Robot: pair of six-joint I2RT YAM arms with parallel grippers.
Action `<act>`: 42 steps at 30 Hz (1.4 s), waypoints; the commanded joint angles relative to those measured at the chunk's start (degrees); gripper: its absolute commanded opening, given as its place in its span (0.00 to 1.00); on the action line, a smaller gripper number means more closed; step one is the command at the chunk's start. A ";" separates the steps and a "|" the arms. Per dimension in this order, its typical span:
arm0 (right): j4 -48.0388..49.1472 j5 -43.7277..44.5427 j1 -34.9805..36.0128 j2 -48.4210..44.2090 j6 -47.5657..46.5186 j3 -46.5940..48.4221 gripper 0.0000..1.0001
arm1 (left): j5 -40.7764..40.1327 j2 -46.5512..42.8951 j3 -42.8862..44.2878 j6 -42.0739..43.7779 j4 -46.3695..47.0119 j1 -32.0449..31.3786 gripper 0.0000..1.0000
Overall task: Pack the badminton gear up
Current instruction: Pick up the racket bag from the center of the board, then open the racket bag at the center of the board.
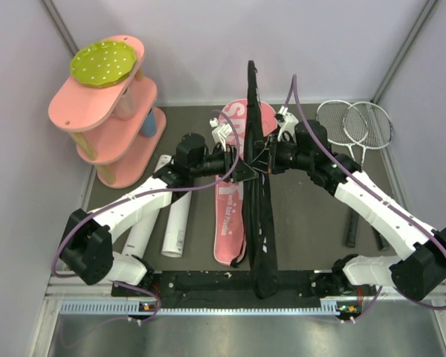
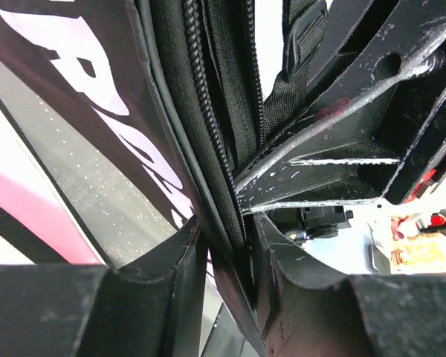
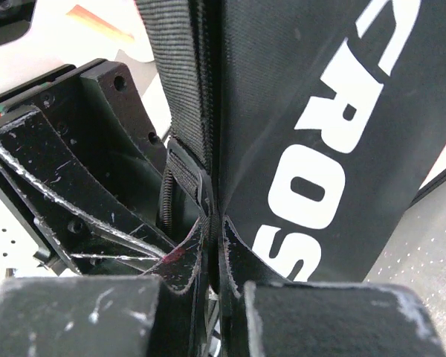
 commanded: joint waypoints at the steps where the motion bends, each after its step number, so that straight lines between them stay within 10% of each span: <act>1: 4.36 -5.26 -3.33 -2.91 1.15 1.31 0.00 | -5.75 -1.65 1.35 3.91 -2.62 0.17 0.38; 6: 7.52 -11.16 -5.37 -3.17 3.17 -0.36 0.00 | -3.74 -0.95 1.43 4.10 -2.09 0.17 0.45; 12: 6.74 -11.33 -7.12 -3.52 2.21 -1.67 0.00 | -2.85 0.02 2.40 4.44 -1.56 0.17 0.00; 24: 16.57 -22.59 -8.71 -0.36 4.23 -10.64 0.30 | 1.72 6.08 1.61 0.76 7.75 0.87 0.00; 42: 17.45 -29.00 -7.92 -7.21 13.28 -11.61 0.11 | 3.74 11.71 0.47 -3.99 14.34 2.46 0.00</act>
